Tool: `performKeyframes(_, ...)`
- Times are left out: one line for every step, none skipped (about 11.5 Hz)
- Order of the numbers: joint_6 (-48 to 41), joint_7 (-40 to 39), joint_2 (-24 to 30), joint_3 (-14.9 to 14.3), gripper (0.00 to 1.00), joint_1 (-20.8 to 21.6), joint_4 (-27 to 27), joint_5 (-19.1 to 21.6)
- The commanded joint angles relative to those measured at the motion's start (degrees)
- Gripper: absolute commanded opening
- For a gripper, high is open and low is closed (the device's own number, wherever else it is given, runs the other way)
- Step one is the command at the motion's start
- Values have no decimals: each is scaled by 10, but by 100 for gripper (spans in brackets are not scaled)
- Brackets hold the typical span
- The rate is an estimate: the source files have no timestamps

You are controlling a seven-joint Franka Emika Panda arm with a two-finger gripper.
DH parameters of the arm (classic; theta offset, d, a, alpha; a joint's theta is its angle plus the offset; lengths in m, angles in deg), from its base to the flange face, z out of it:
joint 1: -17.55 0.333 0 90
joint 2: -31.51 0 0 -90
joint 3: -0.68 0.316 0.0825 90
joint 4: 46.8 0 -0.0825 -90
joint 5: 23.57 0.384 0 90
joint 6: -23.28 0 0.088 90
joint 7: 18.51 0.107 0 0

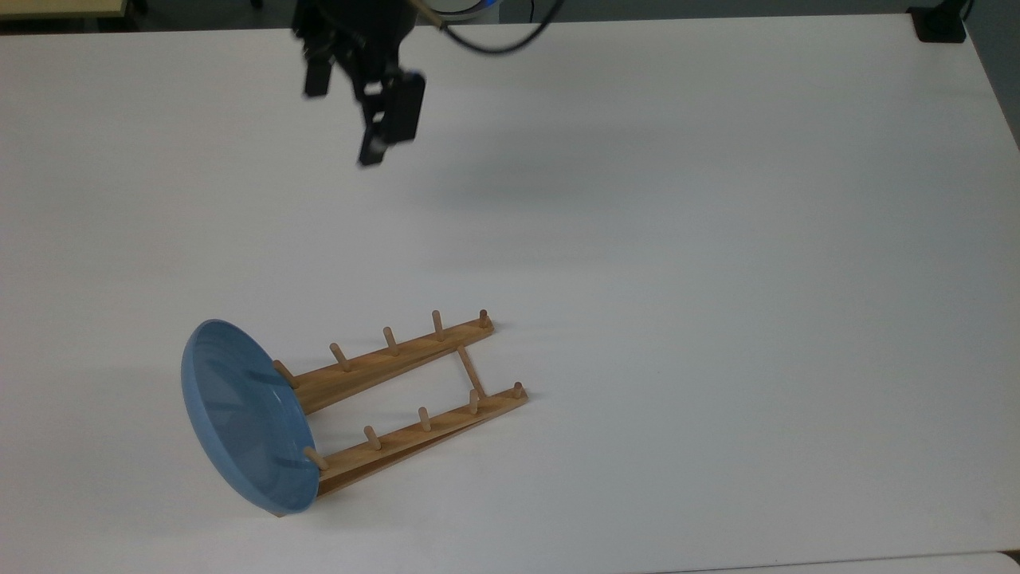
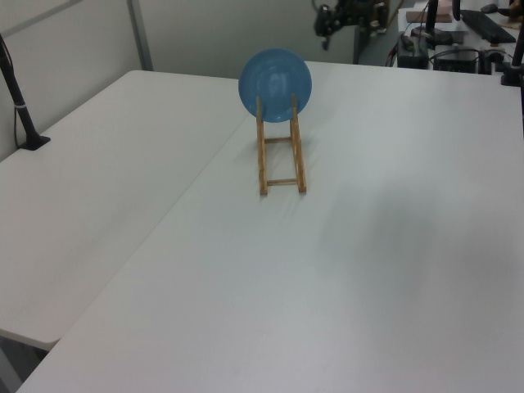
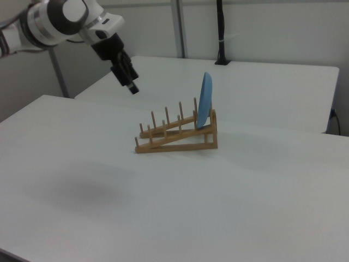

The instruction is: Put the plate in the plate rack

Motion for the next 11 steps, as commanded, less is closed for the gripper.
performKeyframes(-100,-72,51,-43,100,-2,-9,155)
performKeyframes(-115,-107,57,-48,100,-3,-11,177)
performKeyframes(-132,-171,59,-49,100,-3,-15,180)
performKeyframes(-134,-216,59,-50,100,-4,-16,180)
performKeyframes(-129,-258,59,-50,100,-4,-15,178)
performKeyframes(-126,-287,59,-50,100,-5,-15,176)
performKeyframes(-112,-362,58,-49,100,-15,-16,177)
performKeyframes(-106,-429,58,-50,100,-21,-16,180)
performKeyframes(-112,-515,58,-50,100,-24,-18,182)
performKeyframes(-119,-565,60,-51,100,-25,-19,182)
performKeyframes(-127,-609,60,-51,100,-31,-18,184)
